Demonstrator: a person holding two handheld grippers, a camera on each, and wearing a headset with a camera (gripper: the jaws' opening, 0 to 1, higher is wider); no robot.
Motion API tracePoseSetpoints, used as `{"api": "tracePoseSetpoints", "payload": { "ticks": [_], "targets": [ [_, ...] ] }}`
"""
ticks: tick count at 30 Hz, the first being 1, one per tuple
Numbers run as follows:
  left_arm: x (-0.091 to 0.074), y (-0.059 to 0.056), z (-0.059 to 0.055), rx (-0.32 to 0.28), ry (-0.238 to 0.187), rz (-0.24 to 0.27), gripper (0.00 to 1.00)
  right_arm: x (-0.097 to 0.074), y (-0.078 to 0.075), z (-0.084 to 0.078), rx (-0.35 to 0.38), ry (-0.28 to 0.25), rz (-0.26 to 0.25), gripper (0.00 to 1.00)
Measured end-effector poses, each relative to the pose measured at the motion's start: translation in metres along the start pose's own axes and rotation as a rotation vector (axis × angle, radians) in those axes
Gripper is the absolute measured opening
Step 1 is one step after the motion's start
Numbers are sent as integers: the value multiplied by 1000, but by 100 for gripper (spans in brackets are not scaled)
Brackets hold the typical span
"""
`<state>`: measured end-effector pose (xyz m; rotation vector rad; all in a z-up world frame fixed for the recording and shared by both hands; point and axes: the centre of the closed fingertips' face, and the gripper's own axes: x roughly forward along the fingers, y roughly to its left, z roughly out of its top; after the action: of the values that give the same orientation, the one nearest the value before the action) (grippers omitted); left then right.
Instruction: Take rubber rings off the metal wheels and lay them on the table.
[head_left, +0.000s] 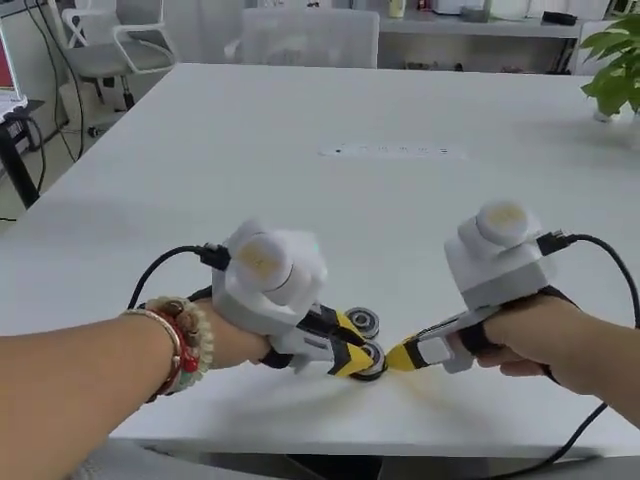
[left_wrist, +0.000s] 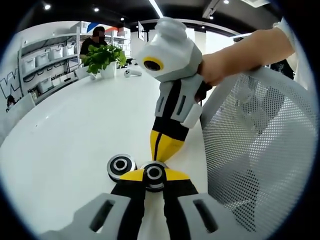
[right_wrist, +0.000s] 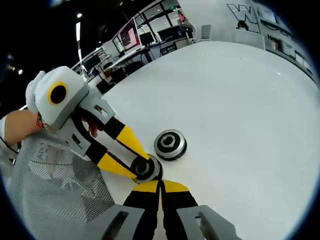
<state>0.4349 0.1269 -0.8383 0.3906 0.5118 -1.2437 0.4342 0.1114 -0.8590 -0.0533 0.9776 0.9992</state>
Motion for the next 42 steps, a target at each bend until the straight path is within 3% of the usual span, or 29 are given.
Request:
{"api": "tracePoseSetpoints", "payload": {
  "ticks": [4, 7, 11, 17, 24, 27, 36, 42],
  "targets": [
    [1, 1, 0, 32, 13, -11, 8, 0, 2, 1, -9, -2, 33, 0],
    [1, 1, 1, 57, 16, 2, 7, -1, 1, 2, 34, -21, 46, 0],
    [1, 3, 1, 26, 1, 12, 8, -1, -3, 1, 69, -39, 46, 0],
    [2, 3, 1, 38, 2, 3, 8, -1, 0, 3, 37, -35, 31, 0],
    [3, 6, 2, 42, -4, 2, 8, 2, -7, 4, 72, -33, 32, 0],
    [4, 6, 2, 45, 7, 6, 7, 1, -7, 5, 60, -34, 18, 0],
    [3, 6, 2, 62, 24, 27, 7, -4, -7, 9, 144, -67, 32, 0],
    [4, 6, 2, 74, 28, 32, 7, -6, -4, 11, 145, -69, 26, 0]
  ]
}}
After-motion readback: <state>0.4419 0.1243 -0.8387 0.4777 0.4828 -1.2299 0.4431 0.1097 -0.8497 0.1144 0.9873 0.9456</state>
